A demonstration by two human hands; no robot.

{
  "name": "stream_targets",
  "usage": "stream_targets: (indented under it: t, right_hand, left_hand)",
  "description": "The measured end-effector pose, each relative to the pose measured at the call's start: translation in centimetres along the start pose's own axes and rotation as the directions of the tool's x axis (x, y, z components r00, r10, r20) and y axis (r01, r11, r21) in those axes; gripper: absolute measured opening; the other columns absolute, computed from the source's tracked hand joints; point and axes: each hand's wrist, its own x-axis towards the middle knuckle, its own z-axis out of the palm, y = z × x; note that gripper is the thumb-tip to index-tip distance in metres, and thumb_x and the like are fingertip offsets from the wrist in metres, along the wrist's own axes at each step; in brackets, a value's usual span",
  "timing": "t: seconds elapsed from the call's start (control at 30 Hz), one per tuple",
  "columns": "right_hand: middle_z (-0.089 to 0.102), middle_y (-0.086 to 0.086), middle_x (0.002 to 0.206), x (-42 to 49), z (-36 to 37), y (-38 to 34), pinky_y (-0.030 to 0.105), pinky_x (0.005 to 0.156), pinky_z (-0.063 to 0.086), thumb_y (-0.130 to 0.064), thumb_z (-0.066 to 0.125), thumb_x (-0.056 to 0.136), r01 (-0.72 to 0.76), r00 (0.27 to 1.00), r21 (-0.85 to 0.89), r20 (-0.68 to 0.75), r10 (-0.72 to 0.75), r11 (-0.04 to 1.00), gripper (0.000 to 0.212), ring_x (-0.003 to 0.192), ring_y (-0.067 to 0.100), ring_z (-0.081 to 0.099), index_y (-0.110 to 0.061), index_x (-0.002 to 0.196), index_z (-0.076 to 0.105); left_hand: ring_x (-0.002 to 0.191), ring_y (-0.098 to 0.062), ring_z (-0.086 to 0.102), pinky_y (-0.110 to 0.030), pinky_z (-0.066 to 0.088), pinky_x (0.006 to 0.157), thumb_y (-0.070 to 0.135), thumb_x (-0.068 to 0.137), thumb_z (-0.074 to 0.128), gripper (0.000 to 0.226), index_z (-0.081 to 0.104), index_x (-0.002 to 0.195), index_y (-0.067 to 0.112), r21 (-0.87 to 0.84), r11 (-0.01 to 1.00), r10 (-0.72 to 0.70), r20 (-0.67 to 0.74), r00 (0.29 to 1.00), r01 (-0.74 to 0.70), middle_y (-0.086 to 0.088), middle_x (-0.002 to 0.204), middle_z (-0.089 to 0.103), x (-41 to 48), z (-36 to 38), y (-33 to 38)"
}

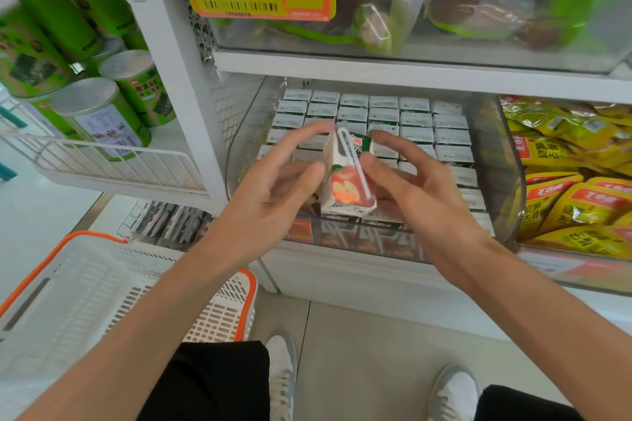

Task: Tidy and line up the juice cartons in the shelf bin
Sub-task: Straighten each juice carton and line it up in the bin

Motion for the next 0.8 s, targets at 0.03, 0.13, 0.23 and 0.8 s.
stream_targets:
  t: [0.03,0.13,0.23,0.8]
  right_hand:
    - [0.083,0.004,0.100,0.0,0.0,-0.1,0.029,0.076,0.064,-0.041,0.076,0.094,-0.030,1.000,0.020,-0.002,0.030,0.999,0.036,0.090,0.024,0.081,-0.041,0.129,0.067]
    - [0.083,0.009,0.094,0.0,0.0,-0.3,0.023,0.065,0.061,-0.040,0.075,0.095,-0.098,0.994,0.028,-0.035,0.099,0.995,0.030,0.084,0.026,0.081,-0.028,0.122,0.074]
    - [0.082,0.012,0.090,0.2,0.1,-0.4,0.023,0.060,0.060,-0.037,0.072,0.097,-0.130,0.991,0.002,-0.033,0.130,0.991,0.026,0.075,0.025,0.079,-0.021,0.117,0.076]
    - [0.081,0.016,0.104,0.7,-0.4,-1.2,0.025,0.060,0.060,-0.056,0.056,0.102,-0.191,0.956,0.000,0.229,0.185,0.982,0.045,0.089,0.031,0.081,-0.018,0.116,0.077]
  left_hand:
    - [0.105,-0.015,0.072,-0.023,0.055,0.090,0.021,0.108,0.051,0.044,0.049,0.151,0.029,0.017,1.000,0.008,0.026,1.000,-0.008,-0.001,0.108,0.077,0.0,0.0,0.0]
    - [0.117,-0.018,0.068,-0.030,0.058,0.088,0.014,0.108,0.048,0.040,0.057,0.147,0.021,0.051,0.999,-0.001,0.078,0.997,-0.003,0.000,0.121,0.073,0.0,0.0,-0.1]
    - [0.118,-0.015,0.068,-0.029,0.060,0.090,0.021,0.108,0.047,0.042,0.054,0.150,0.023,0.039,0.999,-0.030,0.088,0.996,0.026,0.001,0.125,0.073,-0.1,-0.1,-0.1]
    - [0.120,-0.009,0.065,-0.019,0.053,0.094,0.015,0.104,0.061,0.053,0.050,0.150,0.038,-0.062,0.991,-0.113,0.058,0.992,0.117,0.006,0.117,0.069,0.1,-0.2,1.0]
